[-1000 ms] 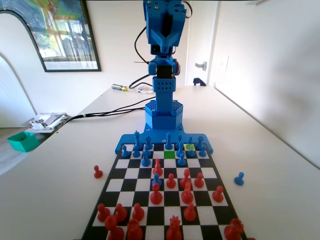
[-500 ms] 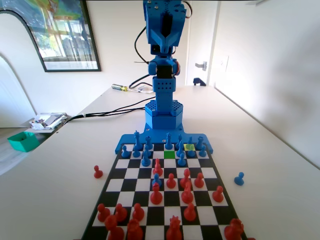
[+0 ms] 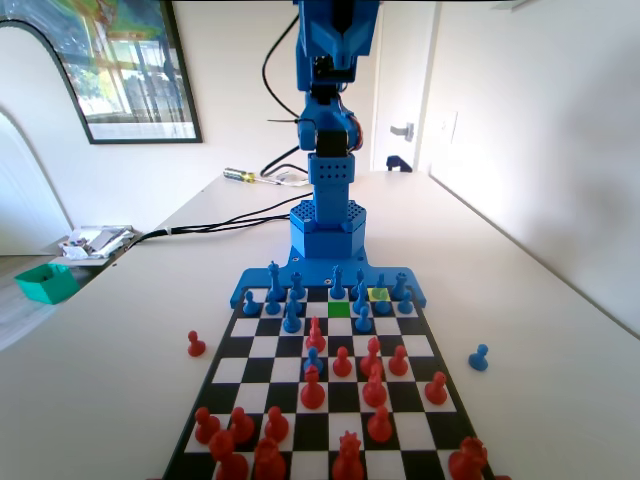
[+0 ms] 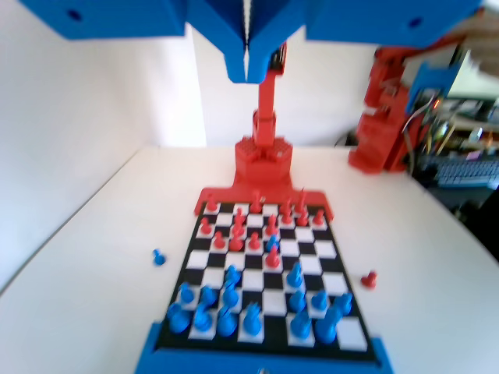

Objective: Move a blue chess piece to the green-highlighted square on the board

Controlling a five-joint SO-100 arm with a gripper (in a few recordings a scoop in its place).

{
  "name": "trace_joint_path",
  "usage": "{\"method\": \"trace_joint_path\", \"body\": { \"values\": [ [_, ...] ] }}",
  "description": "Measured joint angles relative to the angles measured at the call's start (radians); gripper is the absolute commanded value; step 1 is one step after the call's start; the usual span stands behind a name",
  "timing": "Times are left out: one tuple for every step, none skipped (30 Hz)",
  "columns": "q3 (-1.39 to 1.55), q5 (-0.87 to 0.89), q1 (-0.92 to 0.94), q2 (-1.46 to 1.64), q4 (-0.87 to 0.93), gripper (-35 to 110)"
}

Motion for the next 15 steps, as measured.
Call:
{"method": "trace_joint_path", "body": {
  "values": [
    [-0.006, 0.023, -0.006, -0.031, 0.006, 1],
    [-0.006, 0.044, -0.012, -0.054, 0.009, 1],
    [-0.006, 0.069, -0.020, -0.080, 0.009, 1],
    [-0.006, 0.095, -0.026, -0.112, 0.011, 1],
    [-0.005, 0.120, -0.031, -0.140, 0.009, 1],
    [-0.005, 0.147, -0.035, -0.170, 0.008, 1],
    [-0.005, 0.181, -0.044, -0.209, 0.008, 1],
    [-0.005, 0.210, -0.049, -0.242, 0.008, 1],
    [-0.003, 0.242, -0.058, -0.275, 0.008, 1],
    [0.005, 0.275, -0.072, -0.304, 0.008, 1],
    [0.008, 0.308, -0.080, -0.334, 0.000, 1],
    [0.020, 0.344, -0.091, -0.360, -0.012, 1],
    [0.037, 0.379, -0.104, -0.387, -0.026, 1],
    [0.060, 0.419, -0.114, -0.411, -0.041, 1],
    [0.081, 0.457, -0.124, -0.433, -0.060, 1]
  ]
}}
